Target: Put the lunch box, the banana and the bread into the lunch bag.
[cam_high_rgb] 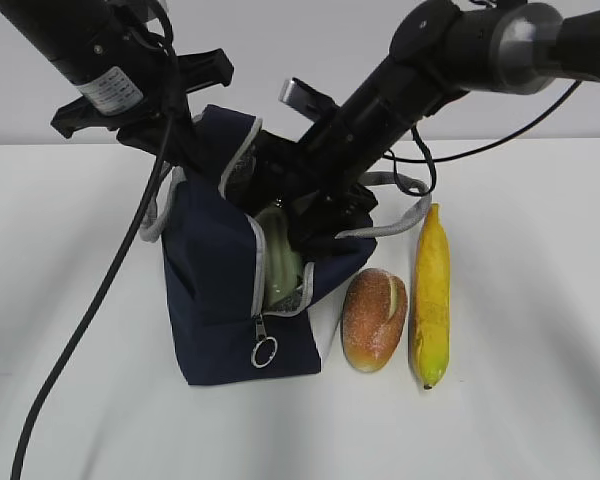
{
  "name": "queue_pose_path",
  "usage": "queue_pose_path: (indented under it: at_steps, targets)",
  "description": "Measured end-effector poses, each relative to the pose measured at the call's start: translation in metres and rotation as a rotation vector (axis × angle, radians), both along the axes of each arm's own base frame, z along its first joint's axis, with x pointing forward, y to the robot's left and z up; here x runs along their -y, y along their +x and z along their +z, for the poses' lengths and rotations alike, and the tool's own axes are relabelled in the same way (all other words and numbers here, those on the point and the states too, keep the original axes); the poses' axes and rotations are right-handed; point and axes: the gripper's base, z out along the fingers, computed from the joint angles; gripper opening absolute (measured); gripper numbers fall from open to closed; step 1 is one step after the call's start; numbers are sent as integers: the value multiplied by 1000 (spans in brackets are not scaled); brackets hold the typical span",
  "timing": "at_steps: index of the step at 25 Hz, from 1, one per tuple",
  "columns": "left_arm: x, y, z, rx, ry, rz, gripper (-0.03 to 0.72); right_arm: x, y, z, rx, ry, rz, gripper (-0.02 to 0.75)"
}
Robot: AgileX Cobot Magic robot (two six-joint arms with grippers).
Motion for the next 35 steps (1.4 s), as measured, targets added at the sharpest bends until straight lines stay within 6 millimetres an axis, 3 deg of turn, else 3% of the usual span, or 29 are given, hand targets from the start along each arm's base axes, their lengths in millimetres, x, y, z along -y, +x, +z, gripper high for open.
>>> queue_pose_path:
  at_steps: [8, 11, 14, 21, 35]
  targets:
    - [0, 0, 0, -3, 1, -1, 0, -5, 14, 60, 163, 37, 59, 574]
    - [0, 0, 0, -3, 1, -1, 0, -4, 17, 70, 200, 24, 52, 571]
    - [0, 0, 0, -3, 1, -1, 0, 0, 18, 69, 210, -36, 50, 570]
    - [0, 0, 0, -3, 4, -2, 0, 21, 18, 81, 258, -178, 4, 569]
    - [-1, -1, -1, -13, 15, -7, 0, 69, -8, 151, 442, -455, -113, 555]
